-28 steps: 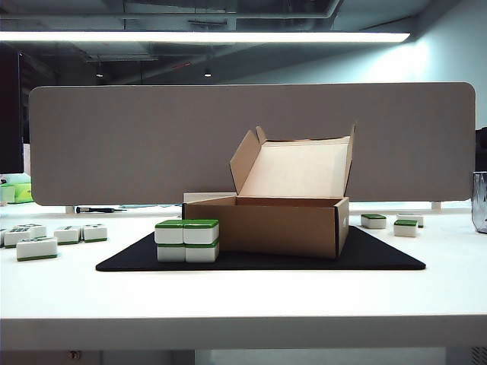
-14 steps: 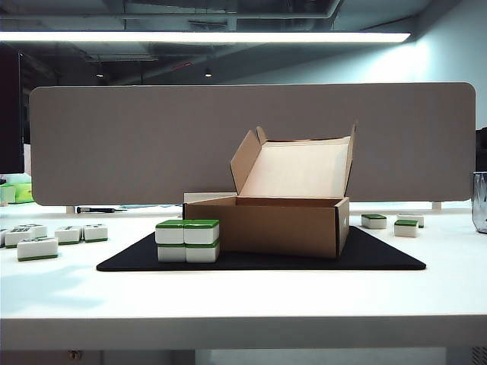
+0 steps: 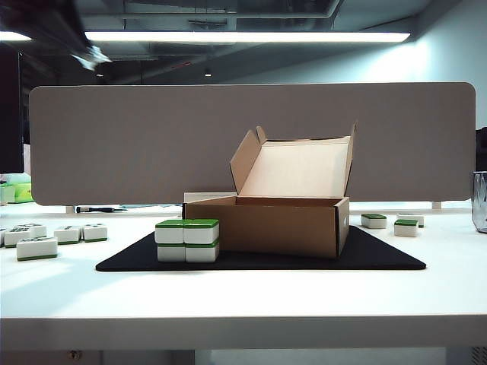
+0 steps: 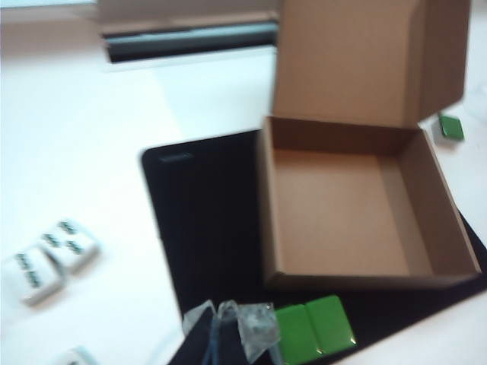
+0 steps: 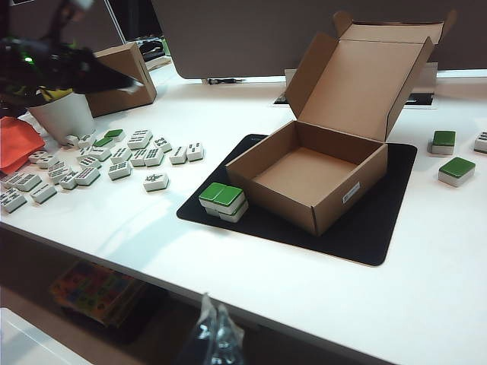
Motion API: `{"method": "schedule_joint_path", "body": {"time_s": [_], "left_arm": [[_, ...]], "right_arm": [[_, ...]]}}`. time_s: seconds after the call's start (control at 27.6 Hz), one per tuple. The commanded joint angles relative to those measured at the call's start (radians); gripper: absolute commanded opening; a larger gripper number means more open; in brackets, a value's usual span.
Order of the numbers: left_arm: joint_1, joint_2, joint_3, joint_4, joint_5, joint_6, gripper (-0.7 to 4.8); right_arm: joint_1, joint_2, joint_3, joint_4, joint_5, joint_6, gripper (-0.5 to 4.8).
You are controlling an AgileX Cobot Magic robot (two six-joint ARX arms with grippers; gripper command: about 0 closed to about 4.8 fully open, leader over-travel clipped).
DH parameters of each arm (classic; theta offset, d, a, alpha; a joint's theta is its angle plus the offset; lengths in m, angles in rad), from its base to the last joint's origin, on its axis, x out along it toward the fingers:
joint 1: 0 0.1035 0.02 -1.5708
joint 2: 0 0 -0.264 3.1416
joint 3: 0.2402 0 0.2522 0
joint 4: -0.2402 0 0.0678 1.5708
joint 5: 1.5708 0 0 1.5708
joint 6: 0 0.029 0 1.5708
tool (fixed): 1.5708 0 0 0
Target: Pick up four mahjong tiles and put them into the paper box.
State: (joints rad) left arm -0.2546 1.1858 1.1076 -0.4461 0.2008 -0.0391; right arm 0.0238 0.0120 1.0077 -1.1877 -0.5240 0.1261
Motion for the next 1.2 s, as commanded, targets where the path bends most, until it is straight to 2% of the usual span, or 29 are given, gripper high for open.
{"method": "schedule_joint_path", "body": {"time_s": [0.04, 0.18, 0.47, 0.62, 0.69, 0.8, 0.94, 1.01, 1.12, 1.2], "left_arm": [[-0.051, 0.055, 0.04, -0.019, -0.051, 0.0, -0.06], [-0.104, 0.127, 0.076, -0.042, -0.051, -0.035, -0.06], [-0.205, 0.342, 0.166, -0.144, -0.113, -0.189, -0.05], [-0.237, 0.387, 0.167, -0.144, -0.119, -0.212, 0.11], [-0.251, 0.406, 0.167, -0.143, -0.118, -0.213, 0.57], [-0.263, 0.432, 0.166, -0.143, -0.116, -0.213, 1.57], [-0.272, 0.448, 0.166, -0.143, -0.118, -0.238, 3.48], [-0.279, 0.449, 0.166, -0.141, -0.118, -0.243, 4.15], [-0.282, 0.449, 0.166, -0.141, -0.123, -0.247, 4.78], [-0.289, 0.455, 0.166, -0.141, -0.123, -0.253, 4.79]], "right_arm": [[0.0, -0.012, 0.003, 0.005, -0.002, 0.001, -0.01], [0.0, -0.012, 0.003, 0.005, -0.005, 0.001, -0.01], [0.0, -0.012, 0.003, 0.001, -0.059, 0.001, -0.01], [0.0, -0.012, 0.003, 0.002, -0.059, 0.001, -0.01], [0.0, -0.012, 0.003, 0.002, -0.059, 0.001, -0.01], [0.0, -0.012, 0.003, 0.002, -0.059, 0.001, -0.01], [0.0, -0.012, 0.003, 0.002, -0.059, 0.001, -0.01], [0.0, -0.012, 0.003, 0.001, -0.059, 0.001, -0.01], [0.0, -0.012, 0.003, 0.002, -0.059, 0.001, -0.01], [0.0, -0.012, 0.003, 0.002, -0.059, 0.001, -0.01]]}}
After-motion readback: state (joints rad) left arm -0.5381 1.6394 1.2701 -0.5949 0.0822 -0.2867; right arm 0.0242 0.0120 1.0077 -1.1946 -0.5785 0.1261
